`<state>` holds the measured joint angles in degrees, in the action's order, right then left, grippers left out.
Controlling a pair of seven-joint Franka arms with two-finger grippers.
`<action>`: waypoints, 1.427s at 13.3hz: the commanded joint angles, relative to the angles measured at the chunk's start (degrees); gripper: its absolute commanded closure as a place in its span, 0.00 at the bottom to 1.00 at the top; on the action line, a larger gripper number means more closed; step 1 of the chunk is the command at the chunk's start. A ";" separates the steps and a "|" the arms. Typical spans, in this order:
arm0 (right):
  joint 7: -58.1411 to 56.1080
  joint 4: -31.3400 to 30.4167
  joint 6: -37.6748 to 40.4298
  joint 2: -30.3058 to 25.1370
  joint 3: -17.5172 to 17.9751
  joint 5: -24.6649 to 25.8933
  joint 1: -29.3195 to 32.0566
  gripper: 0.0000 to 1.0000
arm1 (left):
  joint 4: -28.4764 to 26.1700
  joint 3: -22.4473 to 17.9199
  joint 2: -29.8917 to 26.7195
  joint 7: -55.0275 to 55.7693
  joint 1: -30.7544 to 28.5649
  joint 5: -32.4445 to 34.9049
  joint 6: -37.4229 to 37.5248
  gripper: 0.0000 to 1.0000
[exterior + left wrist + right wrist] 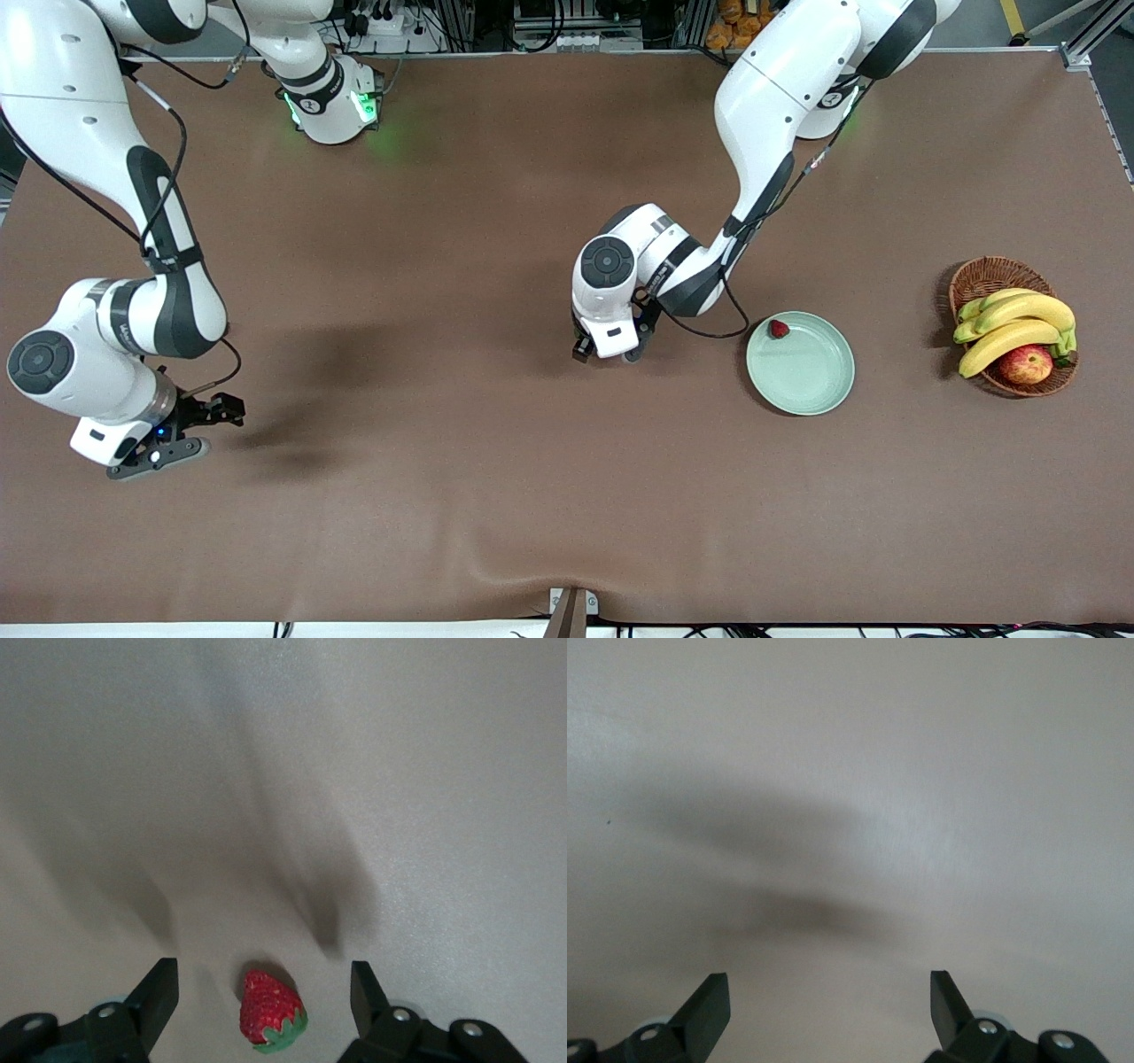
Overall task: Collect all strawberries into plate
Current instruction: 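Reach the left gripper to the strawberry while the right gripper reaches the last, then grasp the strawberry with the left gripper while the right gripper grasps the last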
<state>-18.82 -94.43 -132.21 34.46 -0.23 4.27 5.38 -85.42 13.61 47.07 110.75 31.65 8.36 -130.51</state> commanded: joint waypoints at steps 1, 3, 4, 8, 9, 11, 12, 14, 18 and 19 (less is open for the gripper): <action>4.40 -8.21 -0.50 -4.84 -0.91 1.09 2.86 0.00 | 2.10 -0.51 1.53 1.84 1.40 0.96 0.61 0.16; 5.45 -12.33 -0.85 -6.15 -0.91 1.00 4.89 0.00 | 2.97 -0.51 2.66 1.84 1.40 0.87 -0.71 0.21; 7.20 -14.97 -1.11 -7.46 -0.91 0.83 5.42 0.00 | 3.94 -0.51 3.19 2.10 1.40 0.87 -0.80 0.21; 12.40 -22.80 -6.64 -9.76 -0.82 0.30 9.10 0.00 | 4.47 -0.51 4.16 1.85 2.02 1.04 -1.33 0.49; 12.49 -23.86 -6.74 -9.85 -0.74 -0.31 10.51 0.00 | 4.39 -0.60 4.17 1.76 2.19 1.04 -1.33 0.72; 12.84 -26.58 -6.56 -10.90 -0.65 -3.11 12.01 0.00 | 4.38 -0.86 4.34 1.49 2.19 1.04 -1.33 1.00; 12.84 -27.20 -6.39 -11.08 -0.65 -5.04 12.28 0.00 | 4.38 -0.86 4.34 1.14 2.19 1.22 -1.33 1.00; 12.84 -27.65 -6.30 -10.91 -0.74 -9.09 12.28 0.00 | 4.38 -0.86 3.38 -0.87 1.84 3.14 -1.24 1.00; 12.93 -28.53 -6.30 -10.90 -0.74 -10.07 12.46 0.00 | 4.38 -0.69 -0.92 -5.69 -2.28 4.21 3.31 1.00; 12.93 -28.53 -6.21 -10.73 -0.74 -10.07 12.63 0.00 | 4.38 -0.60 -2.32 -8.59 -3.42 3.69 5.42 1.00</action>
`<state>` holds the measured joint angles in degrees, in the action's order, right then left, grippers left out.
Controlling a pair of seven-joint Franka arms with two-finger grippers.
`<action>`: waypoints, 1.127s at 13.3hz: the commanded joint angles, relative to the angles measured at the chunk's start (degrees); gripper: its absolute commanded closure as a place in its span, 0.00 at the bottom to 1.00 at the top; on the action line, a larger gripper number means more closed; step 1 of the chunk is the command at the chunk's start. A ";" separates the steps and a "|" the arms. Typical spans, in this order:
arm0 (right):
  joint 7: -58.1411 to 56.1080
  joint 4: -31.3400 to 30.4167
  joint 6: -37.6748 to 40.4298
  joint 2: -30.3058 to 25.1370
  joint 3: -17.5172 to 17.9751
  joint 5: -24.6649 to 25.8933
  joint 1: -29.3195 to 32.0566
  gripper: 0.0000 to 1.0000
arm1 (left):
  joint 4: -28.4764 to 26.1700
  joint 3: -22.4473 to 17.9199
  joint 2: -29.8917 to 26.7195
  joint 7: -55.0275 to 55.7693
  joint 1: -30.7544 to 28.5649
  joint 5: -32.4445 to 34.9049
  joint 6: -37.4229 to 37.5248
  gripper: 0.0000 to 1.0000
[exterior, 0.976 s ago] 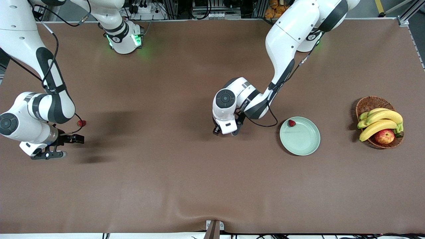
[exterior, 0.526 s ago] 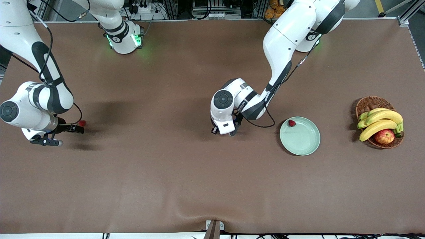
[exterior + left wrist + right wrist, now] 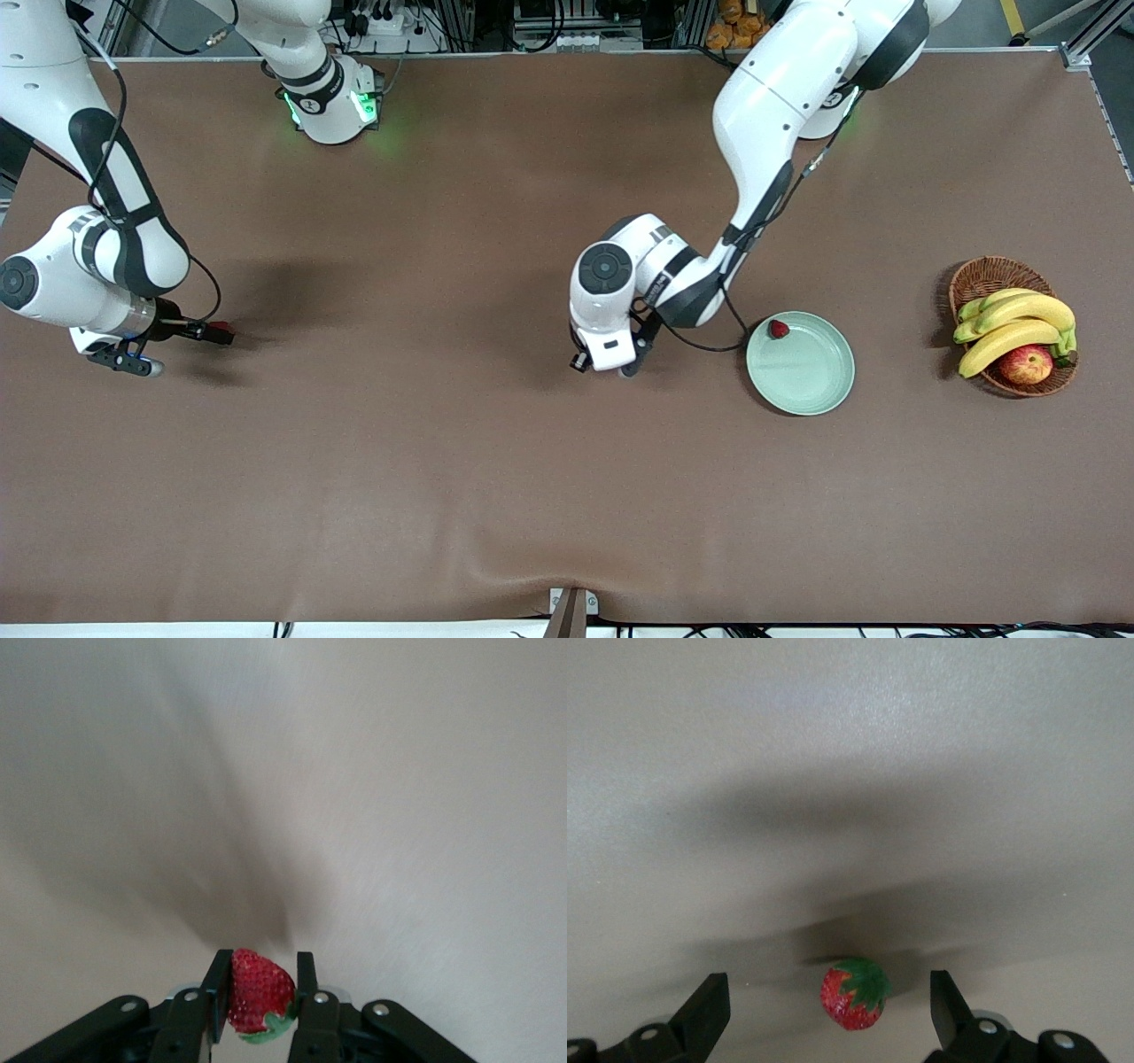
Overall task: Collect all strawberries into plate
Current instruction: 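Grasp the strawberry with the left gripper while the right gripper grasps the last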
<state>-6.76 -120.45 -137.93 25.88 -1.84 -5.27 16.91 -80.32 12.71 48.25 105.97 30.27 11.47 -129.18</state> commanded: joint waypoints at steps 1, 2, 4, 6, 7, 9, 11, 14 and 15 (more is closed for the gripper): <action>0.78 -2.59 -0.50 -2.06 0.78 -0.54 1.20 0.00 | -0.80 0.55 -4.90 -6.62 -3.53 0.39 6.81 1.00; 0.78 -3.03 -0.58 -2.06 0.87 -0.54 1.20 0.00 | -1.06 0.73 -6.05 -8.57 -5.20 0.30 9.01 1.00; 0.78 -3.12 -0.50 -1.97 0.87 -0.54 1.20 0.00 | -1.85 0.99 -8.07 -14.62 -8.71 0.04 12.97 1.00; 0.78 -3.12 -0.67 -1.97 0.78 -0.54 1.29 0.18 | -3.86 1.96 -10.00 -19.29 -11.97 -0.05 15.36 1.00; 0.78 -3.12 -0.76 -1.88 0.78 -0.54 1.46 0.38 | -5.79 2.31 -11.32 -22.00 -13.72 -0.05 15.45 1.00; 0.78 -3.12 -0.85 -1.88 0.78 -0.54 1.46 0.70 | -9.39 2.49 -13.26 -28.94 -17.41 -0.05 15.63 1.00; 0.78 -3.03 -0.94 -1.88 0.78 -0.54 1.46 0.90 | -11.78 2.49 -13.79 -33.88 -20.15 -0.05 15.63 1.00; 0.17 -3.03 -0.85 -1.97 0.87 -0.54 1.37 1.00 | -13.19 2.40 -13.88 -39.08 -21.91 0.04 15.54 1.00; -0.09 -2.86 -0.59 -2.15 0.87 -0.45 1.11 1.00 | -13.19 2.32 -13.53 -39.26 -21.92 0.30 15.28 1.00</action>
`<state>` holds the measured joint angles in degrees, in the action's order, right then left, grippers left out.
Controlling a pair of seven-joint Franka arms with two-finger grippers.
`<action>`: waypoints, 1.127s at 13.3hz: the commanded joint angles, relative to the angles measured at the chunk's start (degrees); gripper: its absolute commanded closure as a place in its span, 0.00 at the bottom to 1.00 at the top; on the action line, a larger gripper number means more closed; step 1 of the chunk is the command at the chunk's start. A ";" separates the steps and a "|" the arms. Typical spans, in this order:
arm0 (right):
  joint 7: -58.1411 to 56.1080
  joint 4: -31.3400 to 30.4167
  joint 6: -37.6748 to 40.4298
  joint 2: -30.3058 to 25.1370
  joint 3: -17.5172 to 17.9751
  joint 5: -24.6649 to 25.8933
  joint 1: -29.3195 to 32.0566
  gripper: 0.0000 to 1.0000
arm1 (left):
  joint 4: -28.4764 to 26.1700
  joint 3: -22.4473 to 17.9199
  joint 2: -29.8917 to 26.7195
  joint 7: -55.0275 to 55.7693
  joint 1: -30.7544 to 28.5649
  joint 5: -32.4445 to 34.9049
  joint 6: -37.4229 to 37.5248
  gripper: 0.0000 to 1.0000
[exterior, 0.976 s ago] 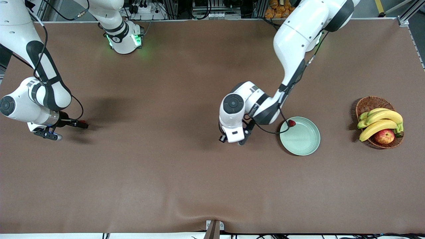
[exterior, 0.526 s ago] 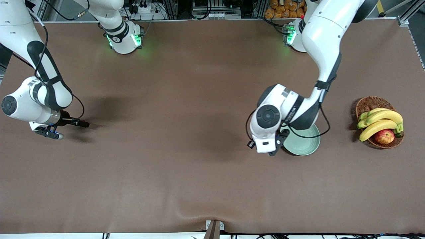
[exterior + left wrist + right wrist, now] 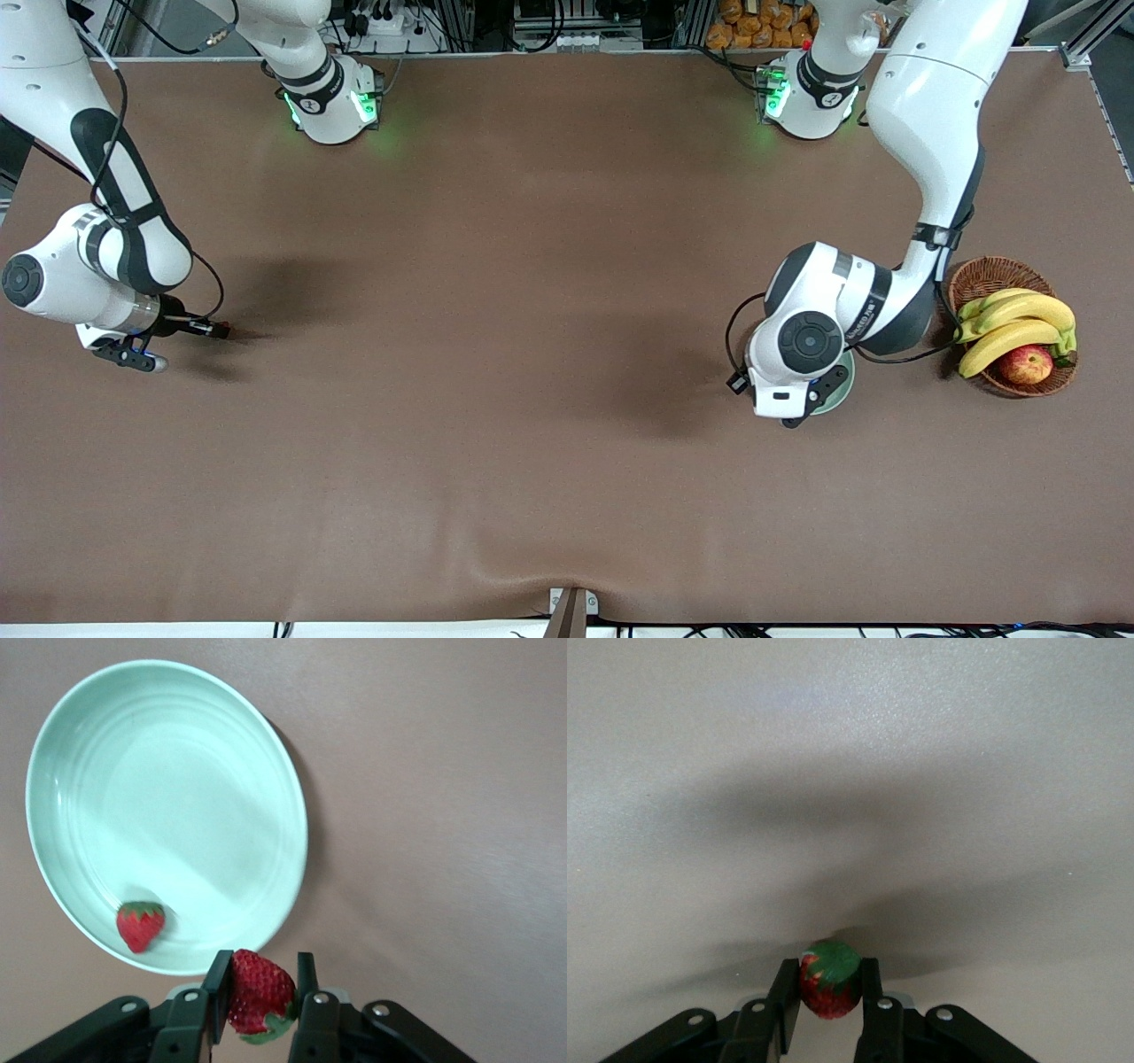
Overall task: Collect all strawberries into plate
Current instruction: 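Place the strawberry on the plate with the left gripper while the right gripper carries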
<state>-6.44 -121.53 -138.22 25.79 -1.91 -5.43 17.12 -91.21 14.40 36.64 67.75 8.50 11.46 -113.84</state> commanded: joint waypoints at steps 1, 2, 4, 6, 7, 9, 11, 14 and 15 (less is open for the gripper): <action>-0.59 -1.52 -0.30 -2.23 1.21 -0.29 0.55 1.00 | -2.31 0.63 -1.66 -1.39 -0.50 0.58 -0.42 1.00; -0.68 -1.17 -0.30 -2.32 1.56 -0.29 -0.24 1.00 | -2.22 0.63 -1.66 -1.92 -1.37 0.75 -0.59 1.00; -0.59 0.41 -0.30 -2.58 1.56 -0.29 -3.57 1.00 | -2.22 0.63 -1.74 -6.55 -2.95 0.75 -0.60 1.00; -0.68 2.25 -0.30 -2.58 1.56 -0.29 -7.17 1.00 | -2.40 0.63 -2.01 -11.13 -4.80 0.84 -0.60 1.00; -0.60 3.13 -0.30 -2.58 1.65 -0.29 -9.36 1.00 | -2.49 0.54 -1.83 -12.37 -5.07 1.28 -0.68 1.00; -0.51 4.62 -0.47 -2.58 1.91 -0.29 -13.49 1.00 | -3.36 0.54 -1.74 -13.08 -5.94 3.64 -1.21 1.00; -0.51 6.03 -0.47 -2.58 2.00 -0.29 -17.89 1.00 | -4.59 0.63 -1.83 -13.35 -7.00 4.36 -2.87 1.00; -0.42 6.92 -0.56 -2.50 2.00 -0.37 -25.18 1.00 | -6.00 0.54 -1.92 -14.40 -7.35 4.80 -4.55 1.00; -0.42 6.92 -0.56 -2.58 2.35 -0.37 -27.38 1.00 | -6.87 0.63 -2.09 -14.40 -8.05 4.88 -5.16 1.00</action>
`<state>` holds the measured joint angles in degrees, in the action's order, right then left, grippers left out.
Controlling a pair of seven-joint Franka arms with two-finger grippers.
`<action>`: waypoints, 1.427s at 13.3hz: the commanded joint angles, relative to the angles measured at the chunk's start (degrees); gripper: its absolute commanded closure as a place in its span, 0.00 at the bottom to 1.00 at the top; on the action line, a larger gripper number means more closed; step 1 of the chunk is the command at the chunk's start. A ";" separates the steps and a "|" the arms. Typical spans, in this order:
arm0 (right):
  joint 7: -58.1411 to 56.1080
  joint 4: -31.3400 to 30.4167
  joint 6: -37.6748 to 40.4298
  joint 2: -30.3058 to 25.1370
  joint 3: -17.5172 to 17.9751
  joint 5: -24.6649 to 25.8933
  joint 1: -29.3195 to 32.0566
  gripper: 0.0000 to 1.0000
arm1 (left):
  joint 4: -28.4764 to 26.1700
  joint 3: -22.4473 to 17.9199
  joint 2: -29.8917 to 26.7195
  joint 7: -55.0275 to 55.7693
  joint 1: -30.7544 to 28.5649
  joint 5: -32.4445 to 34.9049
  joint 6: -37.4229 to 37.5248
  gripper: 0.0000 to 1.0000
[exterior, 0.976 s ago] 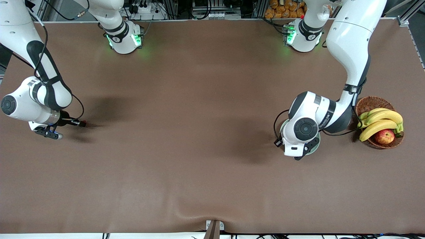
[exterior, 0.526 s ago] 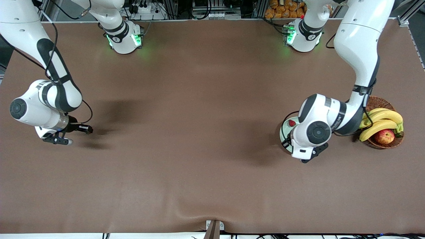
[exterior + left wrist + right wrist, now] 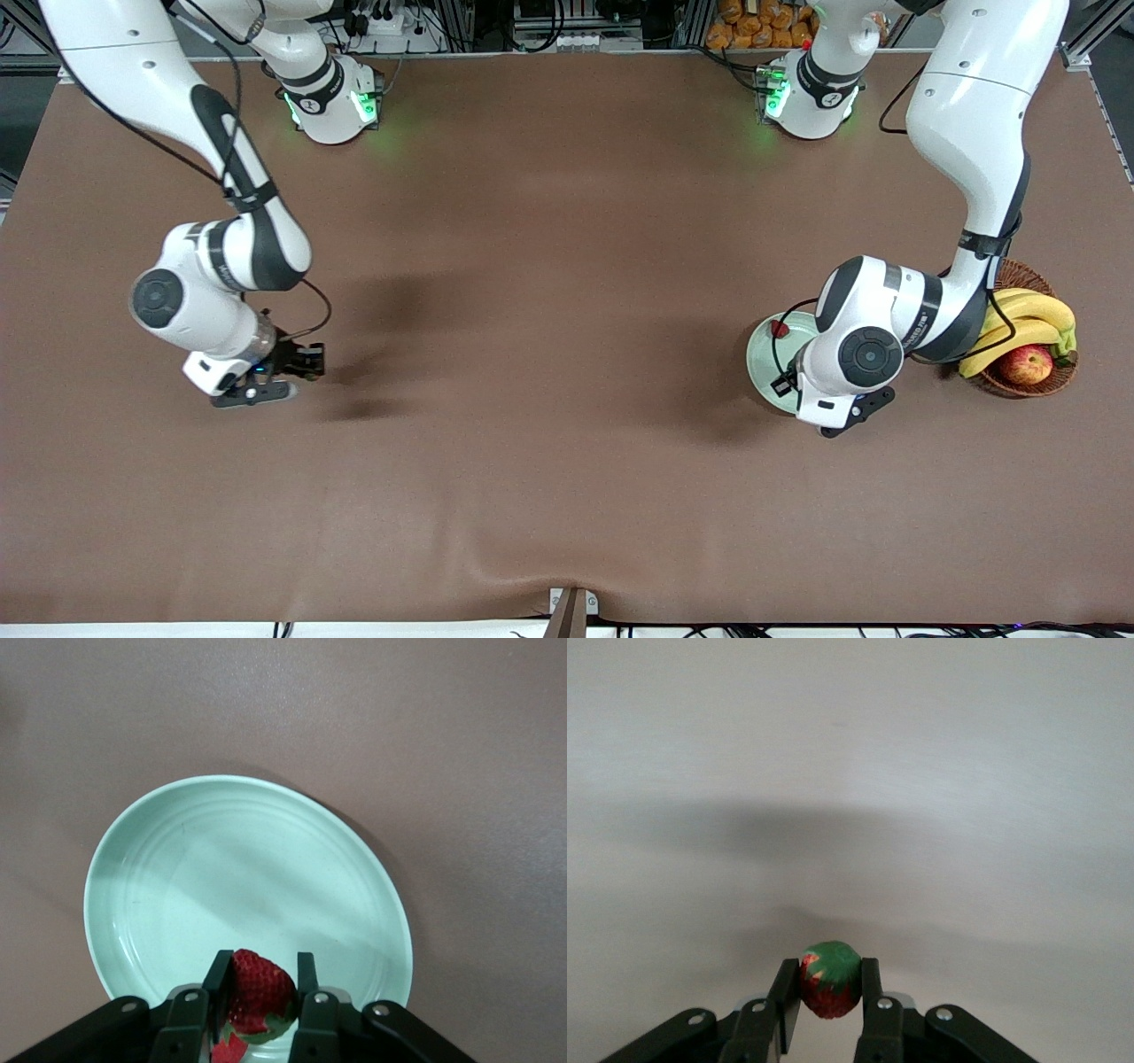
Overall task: Collect all strawberries into plate
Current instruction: 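Place the strawberry on the plate with the left gripper while the right gripper carries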
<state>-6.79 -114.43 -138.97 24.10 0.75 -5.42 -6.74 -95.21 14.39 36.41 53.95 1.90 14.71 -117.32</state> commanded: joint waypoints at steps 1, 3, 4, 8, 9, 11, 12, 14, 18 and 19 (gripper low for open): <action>0.03 -0.18 0.54 -1.15 0.56 -0.38 -5.28 1.00 | -3.66 0.64 -2.05 -1.12 -1.63 1.90 -2.64 1.00; -0.06 -0.18 0.55 -1.68 4.93 -0.38 -5.65 1.00 | -4.45 0.64 -1.96 -2.18 -2.86 2.51 -3.44 1.00; -0.06 -0.09 0.55 -1.68 7.22 -0.38 -5.65 1.00 | -6.20 0.64 -2.13 -2.27 -3.04 3.12 -5.18 1.00; -0.15 2.71 0.46 -1.07 16.63 -0.29 -6.44 1.00 | -10.35 0.64 -2.93 -2.19 -3.30 6.55 -9.15 1.00; -0.15 3.94 0.54 -0.72 17.52 -0.20 -8.27 1.00 | -10.35 0.64 -2.58 -2.18 -4.09 6.73 -9.24 1.00; -0.24 7.71 0.55 1.11 17.44 0.23 -13.62 1.00 | -10.00 0.64 -2.40 -2.18 -4.27 6.65 -9.51 0.33; -0.41 10.51 0.55 3.22 17.44 0.59 -15.22 1.00 | -9.74 0.72 -2.57 -2.18 -4.71 6.65 -9.51 0.00; -1.63 15.87 0.28 8.13 17.44 2.34 -18.12 1.00 | -9.38 0.73 -4.58 -3.75 -4.98 6.65 -9.33 0.00; -7.00 24.86 -1.90 16.67 17.44 6.56 -19.71 1.00 | -6.93 1.42 -7.49 -6.32 -4.54 5.86 -6.79 0.00; -7.00 25.13 -4.09 17.73 17.35 6.65 -20.58 1.00 | -5.79 2.65 -7.50 -6.32 -4.71 5.77 -5.04 0.00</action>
<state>-12.82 -93.59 -141.42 38.14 18.38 -0.23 -25.76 -102.06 15.28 30.01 48.36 -2.53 20.19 -125.27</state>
